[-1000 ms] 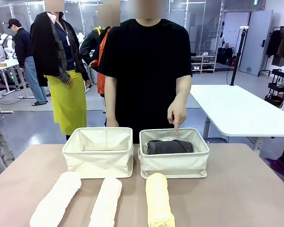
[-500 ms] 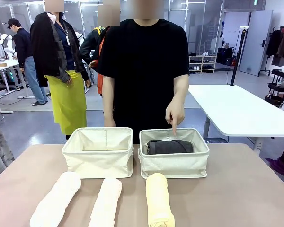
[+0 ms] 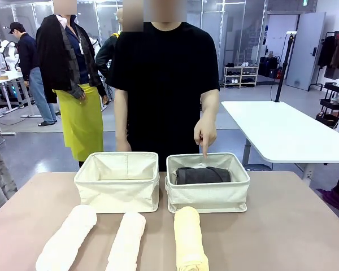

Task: Divide the towels into two baskets.
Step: Pick up one hotel-folded towel from the bottom of the table and place it in the Fabric basket indicated by the person.

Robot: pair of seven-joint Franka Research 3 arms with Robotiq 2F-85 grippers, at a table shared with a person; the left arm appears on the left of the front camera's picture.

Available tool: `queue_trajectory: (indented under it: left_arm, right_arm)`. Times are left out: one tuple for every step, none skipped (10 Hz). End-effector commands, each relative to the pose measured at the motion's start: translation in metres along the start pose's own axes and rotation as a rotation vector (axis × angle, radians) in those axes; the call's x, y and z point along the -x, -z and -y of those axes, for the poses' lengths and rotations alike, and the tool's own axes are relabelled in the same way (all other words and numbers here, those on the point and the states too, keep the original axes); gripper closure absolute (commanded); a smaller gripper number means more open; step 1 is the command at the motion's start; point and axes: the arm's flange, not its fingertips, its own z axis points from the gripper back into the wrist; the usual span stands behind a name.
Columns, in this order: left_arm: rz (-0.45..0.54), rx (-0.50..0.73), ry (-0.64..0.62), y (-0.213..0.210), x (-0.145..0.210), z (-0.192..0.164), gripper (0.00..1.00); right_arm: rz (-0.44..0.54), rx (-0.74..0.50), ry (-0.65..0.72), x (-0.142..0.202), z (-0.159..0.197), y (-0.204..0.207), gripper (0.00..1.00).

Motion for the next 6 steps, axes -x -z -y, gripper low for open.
queue_trajectory:
  left_arm:
    - [0.007, 0.005, 0.001, -0.002, 0.0, 0.0, 0.0]
    - [0.007, 0.005, 0.001, -0.002, 0.0, 0.0, 0.0]
    - [0.007, 0.005, 0.001, -0.002, 0.0, 0.0, 0.0]
    - [0.007, 0.005, 0.001, -0.002, 0.0, 0.0, 0.0]
    - [0.007, 0.005, 0.001, -0.002, 0.0, 0.0, 0.0]
    - [0.007, 0.005, 0.001, -0.002, 0.0, 0.0, 0.0]
  right_arm:
    - [-0.012, 0.008, -0.002, 0.0, -0.002, -0.002, 0.0]
    - [-0.012, 0.008, -0.002, 0.0, -0.002, -0.002, 0.0]
    - [-0.012, 0.008, -0.002, 0.0, -0.002, -0.002, 0.0]
    - [0.0, 0.0, 0.0, 0.0, 0.0, 0.0, 0.0]
    - [-0.065, 0.044, -0.02, -0.004, -0.011, 0.014, 0.0]
    - [-0.073, 0.123, 0.029, -0.011, -0.021, 0.032, 0.0]
